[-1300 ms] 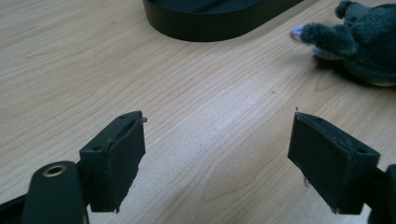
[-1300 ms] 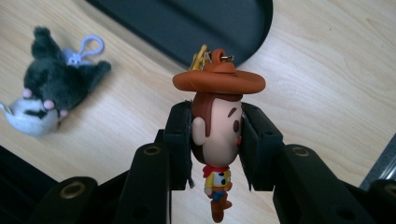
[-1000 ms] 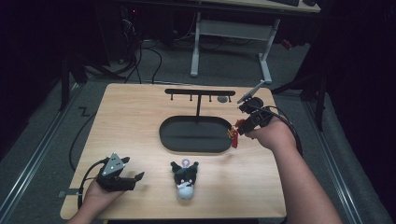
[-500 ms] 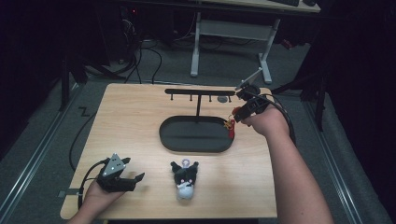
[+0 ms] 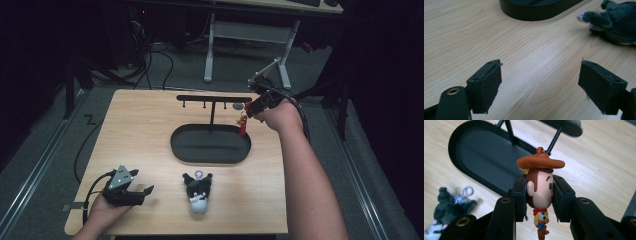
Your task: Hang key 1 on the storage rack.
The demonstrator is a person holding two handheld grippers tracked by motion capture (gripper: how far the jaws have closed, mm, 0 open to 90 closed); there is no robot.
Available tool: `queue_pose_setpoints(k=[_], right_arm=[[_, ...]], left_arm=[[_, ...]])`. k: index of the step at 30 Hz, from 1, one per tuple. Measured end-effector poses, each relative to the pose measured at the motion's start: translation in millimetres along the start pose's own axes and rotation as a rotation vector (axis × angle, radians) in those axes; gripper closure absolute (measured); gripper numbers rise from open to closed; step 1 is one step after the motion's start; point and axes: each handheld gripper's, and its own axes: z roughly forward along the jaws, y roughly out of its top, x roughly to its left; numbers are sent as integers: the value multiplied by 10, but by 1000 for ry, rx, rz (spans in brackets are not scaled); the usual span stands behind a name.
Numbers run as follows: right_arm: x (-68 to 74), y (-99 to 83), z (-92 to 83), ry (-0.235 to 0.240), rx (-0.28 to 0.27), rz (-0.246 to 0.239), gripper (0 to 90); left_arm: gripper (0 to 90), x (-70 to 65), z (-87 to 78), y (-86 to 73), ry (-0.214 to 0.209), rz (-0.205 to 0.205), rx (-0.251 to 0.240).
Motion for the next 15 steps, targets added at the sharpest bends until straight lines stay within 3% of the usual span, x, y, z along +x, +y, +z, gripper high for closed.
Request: queue_pose_setpoints(k=[6, 15], right_arm=[[-56, 52, -47, -13, -20, 20, 670], [-138, 112, 93, -12, -27, 56, 670]], left_arm=[[193, 14, 1, -11, 2, -7, 1], [194, 7, -6, -5, -1, -5, -2]])
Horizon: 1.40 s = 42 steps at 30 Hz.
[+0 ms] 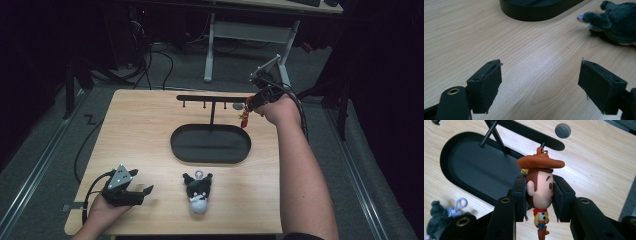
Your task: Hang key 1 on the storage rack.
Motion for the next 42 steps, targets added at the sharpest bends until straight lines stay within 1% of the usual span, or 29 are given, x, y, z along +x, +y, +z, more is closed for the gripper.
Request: queue_pose_setpoints(k=[1, 4, 7, 10, 11, 14, 15, 18, 19, 23, 24, 26, 27, 29, 30, 31, 33, 36, 37, 39, 40, 42], right_arm=[[-5, 1, 12, 1, 11, 0, 670], [-20, -2, 46, -1, 8, 5, 670], [-56, -18, 70, -4, 4, 20, 670], [-72, -45, 107, -10, 28, 19, 669], [-85, -59, 128, -10, 26, 17, 670], [-128, -109, 198, -5, 38, 40, 670], [-128, -109, 198, -5, 38, 40, 670], [-151, -161, 294, -3, 44, 38, 670], [-161, -194, 352, 5, 47, 46, 669], [-189, -235, 431, 14, 48, 53, 669], [-216, -264, 496, 16, 53, 61, 669], [-239, -296, 570, 27, 48, 68, 668], [-248, -310, 599, 28, 52, 61, 668], [-264, -338, 659, 44, 40, 67, 668], [-276, -351, 688, 49, 45, 68, 668], [-287, -366, 719, 48, 51, 71, 667], [-312, -392, 776, 62, 50, 75, 667], [-324, -399, 817, 65, 45, 76, 666], [-326, -395, 850, 75, 44, 85, 666], [-326, -392, 866, 83, 40, 79, 665], [-316, -386, 896, 85, 36, 81, 650], [-319, -381, 914, 81, 18, 88, 572]], left_arm=[[194, 2, -1, -2, 1, -4, -1], [195, 11, -3, -2, 0, -6, -2], [195, 17, 2, -9, -2, -6, 4], [203, 17, -2, -4, -5, -4, 4], [203, 14, -8, -3, -4, 1, 3], [206, 16, -19, -8, -4, -7, -3], [207, 16, -19, -8, -4, -7, -3], [207, 11, -12, -9, -5, -7, -1], [213, 3, -18, -8, -13, -1, 11], [233, -10, -21, -7, -22, -3, 4], [239, -17, -24, -8, -29, -2, 7], [243, -22, -27, -7, -27, -2, 11], [244, -27, -24, -5, -27, -5, 9], [244, -39, -16, -9, -29, -12, 7], [246, -44, -15, -8, -32, -10, 18], [247, -44, -15, -8, -32, -10, 18], [251, -53, -6, -5, -36, -9, 19], [253, -58, 1, 0, -40, -13, 19], [253, -65, 8, 2, -41, -7, 25], [254, -70, 14, 3, -41, -5, 26], [254, -73, 23, 11, -42, 6, 39], [254, -83, 34, 17, -45, 6, 36]])
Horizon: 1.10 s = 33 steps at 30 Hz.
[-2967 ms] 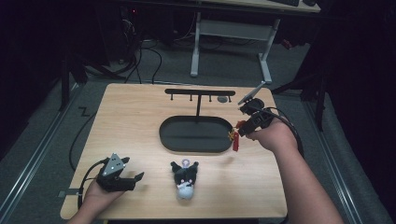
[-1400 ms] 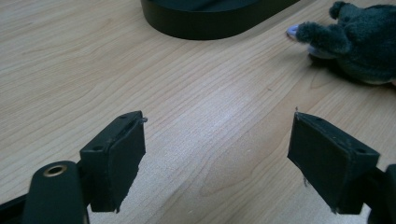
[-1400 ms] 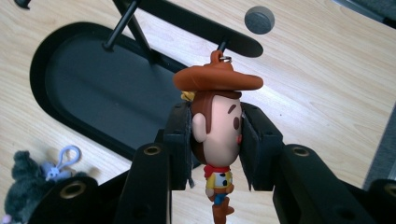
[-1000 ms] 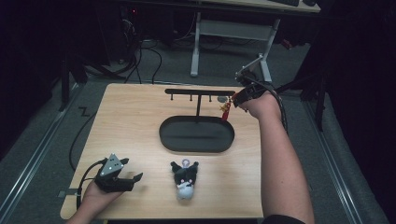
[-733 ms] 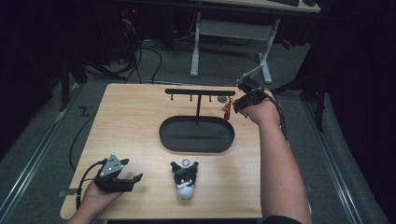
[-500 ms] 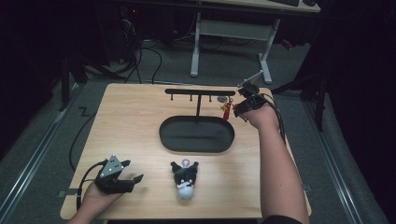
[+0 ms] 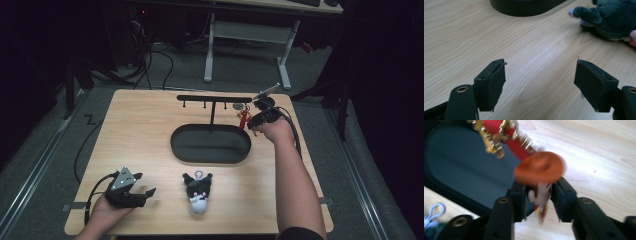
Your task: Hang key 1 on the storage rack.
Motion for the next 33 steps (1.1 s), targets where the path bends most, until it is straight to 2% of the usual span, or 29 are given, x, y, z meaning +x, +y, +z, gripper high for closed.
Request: queue_pose_setpoints(k=[4, 8, 10, 11, 13, 14, 17, 18, 19, 21, 22, 23, 24, 27, 28, 29, 30, 32, 33], right_arm=[[-34, -59, 15, 4, -8, 31, 492], [-87, -184, -22, -2, -5, 37, 491], [-138, -356, -104, 3, -31, 49, 491], [-138, -356, -104, 3, -31, 49, 491], [-118, -561, -165, 7, -57, 49, 490], [-118, -561, -165, 7, -57, 49, 490], [-16, -862, -146, 12, -90, 11, 474], [-16, -862, -146, 12, -90, 11, 474], [50, -1055, -119, -3, -124, -11, 454], [74, -1124, -106, -10, -141, -18, 449], [137, -1319, -76, -36, -178, -42, 434], [137, -1319, -76, -36, -178, -42, 434], [209, -1529, -54, -44, -230, -55, 422], [322, -1889, -14, -12, -318, -77, 416], [351, -2021, 17, -5, -353, -77, 418], [351, -2021, 17, -5, -353, -77, 418], [366, -2284, 95, -9, -419, -51, 429], [367, -2538, 141, -16, -496, -25, 447], [361, -2636, 149, -10, -505, -16, 447]], left_arm=[[254, -20, 18, 5, -2, 6, -4], [251, -32, 10, 17, -1, 13, -7], [251, -48, -7, 22, -6, 7, -12], [251, -48, -7, 22, -6, 7, -12], [250, -70, -12, 25, -8, -7, -5], [249, -70, -12, 25, -8, -7, -5], [249, -99, 3, 42, -13, -16, -5], [249, -114, 12, 51, -16, -19, -4], [249, -154, 28, 71, -18, -25, 3], [251, -179, 35, 82, -27, -30, 9], [272, -245, 34, 104, -45, -22, 5], [283, -245, 34, 104, -45, -22, 5], [287, -314, 30, 128, -45, -4, 0], [300, -409, 33, 160, -19, 36, -1], [309, -432, 33, 163, -18, 39, -5], [327, -432, 33, 163, -18, 39, -5], [345, -463, 41, 169, -25, 22, -8], [382, -500, 66, 179, -22, 10, -8], [442, -524, 70, 186, -17, 10, -15]])
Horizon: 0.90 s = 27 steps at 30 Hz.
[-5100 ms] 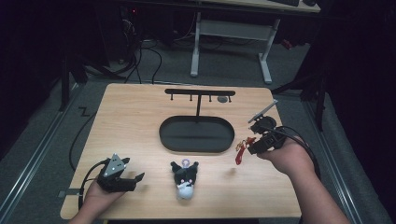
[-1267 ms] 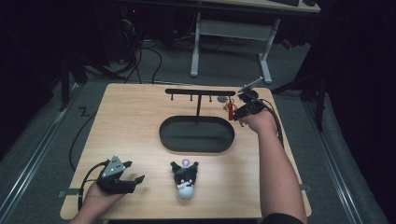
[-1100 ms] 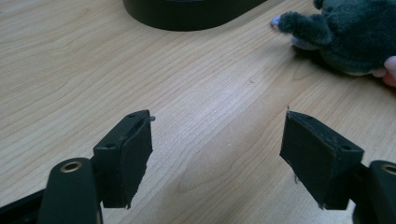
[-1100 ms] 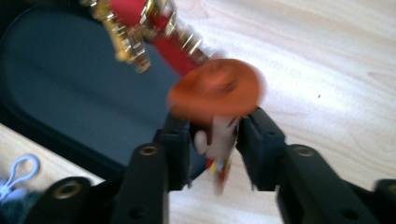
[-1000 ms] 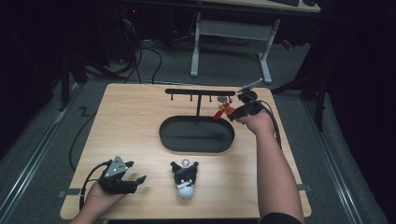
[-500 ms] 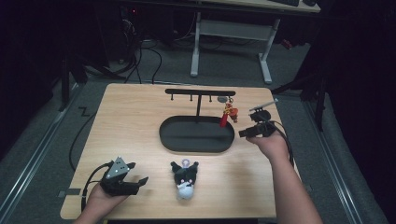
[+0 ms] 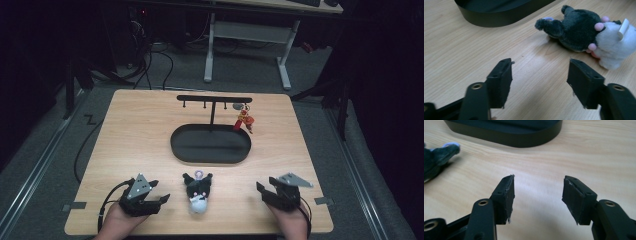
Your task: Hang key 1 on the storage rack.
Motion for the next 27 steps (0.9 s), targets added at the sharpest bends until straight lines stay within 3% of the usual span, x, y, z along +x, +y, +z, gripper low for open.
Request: queue_pose_setpoints(k=[2, 3, 6, 7, 9, 11, 16, 20, 27], right_arm=[[-12, -24, -40, 20, 30, 3, 426], [-39, -49, -152, -16, 12, -23, 437], [-94, -109, -200, -1, 4, 18, 439], [-106, -137, -194, 15, 16, 30, 439], [-97, -182, -149, 31, 50, 9, 443], [-92, -185, -138, 39, 52, 11, 443], [-6, -138, -105, 66, 52, 11, 442], [14, -123, -109, 61, 48, 1, 442], [-9, -130, -150, 62, 39, 7, 443]], left_arm=[[561, -24, 5, 10, 0, 3, -10], [608, -47, 16, 22, 1, 5, -12], [766, -113, 78, 38, -28, -4, 3], [766, -145, 115, 39, -32, 4, 20], [867, -244, 238, 57, -58, 12, 61], [892, -283, 274, 70, -74, 14, 68], [899, -474, 464, 182, -100, 67, 89], [898, -527, 565, 265, -109, 67, 90], [898, -771, 849, 504, -141, 107, 105]])
